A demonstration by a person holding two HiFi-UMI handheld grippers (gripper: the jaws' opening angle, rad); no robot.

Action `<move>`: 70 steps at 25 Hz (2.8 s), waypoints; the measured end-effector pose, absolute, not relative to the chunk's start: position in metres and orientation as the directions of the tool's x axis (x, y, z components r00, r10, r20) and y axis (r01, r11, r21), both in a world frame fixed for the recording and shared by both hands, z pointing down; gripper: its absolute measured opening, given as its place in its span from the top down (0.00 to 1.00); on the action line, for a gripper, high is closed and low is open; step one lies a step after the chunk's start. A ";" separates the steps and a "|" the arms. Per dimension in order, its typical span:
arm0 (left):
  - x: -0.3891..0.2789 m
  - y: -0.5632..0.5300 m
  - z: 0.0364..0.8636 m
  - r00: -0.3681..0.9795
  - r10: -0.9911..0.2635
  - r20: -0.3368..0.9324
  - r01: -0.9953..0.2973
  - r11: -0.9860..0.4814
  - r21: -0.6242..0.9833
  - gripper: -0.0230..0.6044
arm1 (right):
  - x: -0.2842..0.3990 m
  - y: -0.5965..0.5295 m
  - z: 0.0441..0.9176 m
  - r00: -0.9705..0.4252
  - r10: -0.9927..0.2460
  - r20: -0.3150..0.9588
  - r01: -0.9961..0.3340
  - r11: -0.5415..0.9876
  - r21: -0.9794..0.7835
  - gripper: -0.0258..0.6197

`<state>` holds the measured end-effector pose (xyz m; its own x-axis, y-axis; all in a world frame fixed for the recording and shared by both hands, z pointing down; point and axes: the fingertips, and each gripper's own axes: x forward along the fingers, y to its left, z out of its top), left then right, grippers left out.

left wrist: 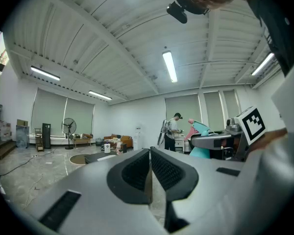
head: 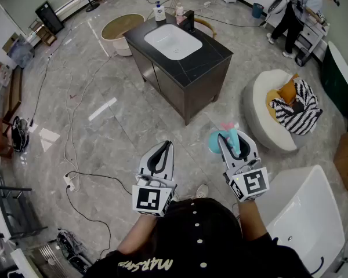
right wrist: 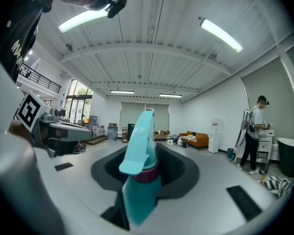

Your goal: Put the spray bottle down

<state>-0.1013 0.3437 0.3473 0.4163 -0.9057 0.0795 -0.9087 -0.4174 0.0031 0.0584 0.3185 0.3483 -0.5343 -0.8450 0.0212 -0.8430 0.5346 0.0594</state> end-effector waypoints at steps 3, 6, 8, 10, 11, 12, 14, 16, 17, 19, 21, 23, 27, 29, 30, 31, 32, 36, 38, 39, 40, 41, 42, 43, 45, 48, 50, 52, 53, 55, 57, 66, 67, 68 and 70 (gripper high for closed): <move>-0.096 0.344 0.350 0.426 -0.902 0.072 -0.904 -0.427 0.001 0.93 | 0.061 0.318 0.351 -0.539 -0.842 0.023 -0.840 0.540 0.062 0.77; -0.092 0.341 0.351 0.421 -0.904 0.078 -0.907 -0.422 -0.001 0.93 | 0.066 0.316 0.353 -0.539 -0.842 0.023 -0.841 0.539 0.046 0.76; -0.088 0.340 0.352 0.418 -0.905 0.079 -0.908 -0.419 0.000 0.93 | 0.073 0.314 0.355 -0.536 -0.844 0.024 -0.843 0.537 0.029 0.76; -0.083 0.340 0.354 0.413 -0.907 0.085 -0.910 -0.414 0.001 0.93 | 0.079 0.315 0.356 -0.541 -0.841 0.025 -0.840 0.541 0.027 0.76; -0.079 0.339 0.355 0.411 -0.908 0.087 -0.911 -0.412 -0.001 0.93 | 0.083 0.315 0.356 -0.544 -0.839 0.025 -0.838 0.544 0.029 0.76; -0.075 0.339 0.355 0.409 -0.908 0.087 -0.912 -0.411 -0.003 0.93 | 0.087 0.315 0.357 -0.547 -0.837 0.024 -0.836 0.548 0.030 0.76; -0.067 0.338 0.356 0.403 -0.911 0.087 -0.914 -0.405 -0.006 0.93 | 0.096 0.314 0.359 -0.554 -0.832 0.025 -0.832 0.554 0.025 0.76; -0.058 0.339 0.356 0.394 -0.915 0.085 -0.918 -0.396 -0.005 0.93 | 0.104 0.313 0.362 -0.564 -0.826 0.029 -0.825 0.564 0.023 0.76; -0.054 0.340 0.356 0.389 -0.917 0.085 -0.921 -0.390 -0.005 0.93 | 0.108 0.314 0.362 -0.570 -0.821 0.027 -0.821 0.571 0.025 0.76; -0.046 0.340 0.354 0.384 -0.920 0.083 -0.923 -0.386 -0.004 0.93 | 0.114 0.312 0.360 -0.581 -0.814 0.022 -0.813 0.581 0.031 0.76; -0.041 0.337 0.353 0.384 -0.920 0.082 -0.923 -0.386 -0.005 0.93 | 0.120 0.307 0.359 -0.584 -0.812 0.018 -0.811 0.584 0.030 0.76; -0.038 0.332 0.355 0.382 -0.920 0.083 -0.923 -0.384 -0.007 0.93 | 0.124 0.302 0.359 -0.583 -0.812 0.014 -0.812 0.583 0.029 0.76; -0.037 0.314 0.361 0.379 -0.921 0.088 -0.925 -0.381 -0.005 0.93 | 0.129 0.286 0.363 -0.577 -0.817 0.011 -0.816 0.577 0.029 0.76; -0.037 0.302 0.363 0.384 -0.920 0.083 -0.923 -0.385 -0.003 0.93 | 0.129 0.277 0.365 -0.576 -0.818 0.012 -0.817 0.576 0.034 0.76; -0.037 0.296 0.365 0.386 -0.919 0.079 -0.922 -0.388 -0.001 0.93 | 0.129 0.272 0.366 -0.575 -0.818 0.013 -0.817 0.575 0.038 0.76; -0.037 0.290 0.365 0.389 -0.918 0.075 -0.921 -0.390 0.001 0.93 | 0.128 0.267 0.367 -0.574 -0.819 0.014 -0.818 0.574 0.042 0.76; -0.038 0.282 0.366 0.393 -0.917 0.072 -0.919 -0.394 0.002 0.93 | 0.128 0.260 0.367 -0.572 -0.820 0.015 -0.819 0.572 0.045 0.76; -0.041 0.249 0.363 0.405 -0.912 0.065 -0.914 -0.406 0.003 0.93 | 0.125 0.230 0.361 -0.562 -0.827 0.009 -0.825 0.562 0.056 0.76; -0.044 0.231 0.359 0.411 -0.910 0.054 -0.912 -0.411 0.002 0.93 | 0.122 0.214 0.358 -0.560 -0.829 0.005 -0.827 0.559 0.059 0.76; -0.046 0.222 0.358 0.413 -0.910 0.049 -0.911 -0.413 0.003 0.93 | 0.120 0.205 0.357 -0.559 -0.829 0.003 -0.828 0.558 0.060 0.76; -0.049 0.212 0.356 0.414 -0.909 0.045 -0.910 -0.414 0.004 0.93 | 0.117 0.195 0.355 -0.558 -0.830 0.001 -0.828 0.557 0.062 0.76; -0.052 0.204 0.355 0.415 -0.909 0.042 -0.910 -0.415 0.004 0.93 | 0.114 0.187 0.354 -0.559 -0.829 -0.001 -0.828 0.557 0.063 0.76; -0.056 0.197 0.354 0.415 -0.909 0.041 -0.910 -0.415 0.005 0.93 | 0.109 0.180 0.353 -0.560 -0.828 -0.004 -0.827 0.559 0.062 0.76; -0.061 0.190 0.354 0.414 -0.909 0.042 -0.910 -0.414 0.006 0.93 | 0.105 0.173 0.352 -0.562 -0.827 -0.006 -0.826 0.561 0.061 0.76; -0.069 0.177 0.353 0.411 -0.911 0.040 -0.912 -0.411 0.010 0.93 | 0.096 0.160 0.349 -0.564 -0.826 -0.008 -0.824 0.563 0.064 0.76; -0.082 0.154 0.347 0.412 -0.911 0.023 -0.911 -0.412 0.014 0.93 | 0.084 0.137 0.342 -0.562 -0.827 -0.015 -0.825 0.560 0.075 0.76; -0.095 0.142 0.347 0.406 -0.914 0.020 -0.914 -0.406 0.016 0.93 | 0.074 0.123 0.342 -0.562 -0.827 -0.015 -0.826 0.559 0.077 0.76; -0.108 0.131 0.350 0.398 -0.917 0.027 -0.917 -0.398 0.018 0.93 | 0.063 0.110 0.344 -0.561 -0.828 -0.009 -0.826 0.558 0.076 0.76; -0.114 0.126 0.351 0.397 -0.917 0.029 -0.918 -0.396 0.019 0.93 | 0.058 0.105 0.345 -0.559 -0.829 -0.004 -0.827 0.558 0.076 0.76; -0.124 0.116 0.352 0.398 -0.917 0.030 -0.917 -0.398 0.022 0.93 | 0.047 0.095 0.346 -0.558 -0.830 0.002 -0.828 0.557 0.074 0.76; -0.131 0.107 0.353 0.406 -0.913 0.031 -0.914 -0.406 0.027 0.93 | 0.038 0.088 0.346 -0.556 -0.831 0.001 -0.829 0.554 0.068 0.76; -0.126 0.072 0.369 0.474 -0.879 0.047 -0.880 -0.472 0.057 0.93 | 0.036 0.067 0.361 -0.512 -0.858 0.038 -0.856 0.514 0.063 0.76; -0.125 0.068 0.369 0.480 -0.876 0.048 -0.877 -0.477 0.057 0.93 | 0.039 0.063 0.362 -0.505 -0.862 0.042 -0.860 0.506 0.060 0.76; -0.124 0.064 0.369 0.484 -0.874 0.048 -0.875 -0.481 0.056 0.93 | 0.040 0.058 0.363 -0.498 -0.866 0.044 -0.864 0.500 0.056 0.76; -0.123 0.053 0.370 0.485 -0.873 0.051 -0.875 -0.482 0.053 0.93 | 0.043 0.047 0.367 -0.490 -0.870 0.048 -0.869 0.492 0.050 0.76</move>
<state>-0.1233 0.0534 0.3705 0.4845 -0.8733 0.0506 -0.8745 -0.4822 0.0526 0.0429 0.0472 0.3669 -0.4902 -0.8703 0.0477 -0.8690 0.4923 0.0502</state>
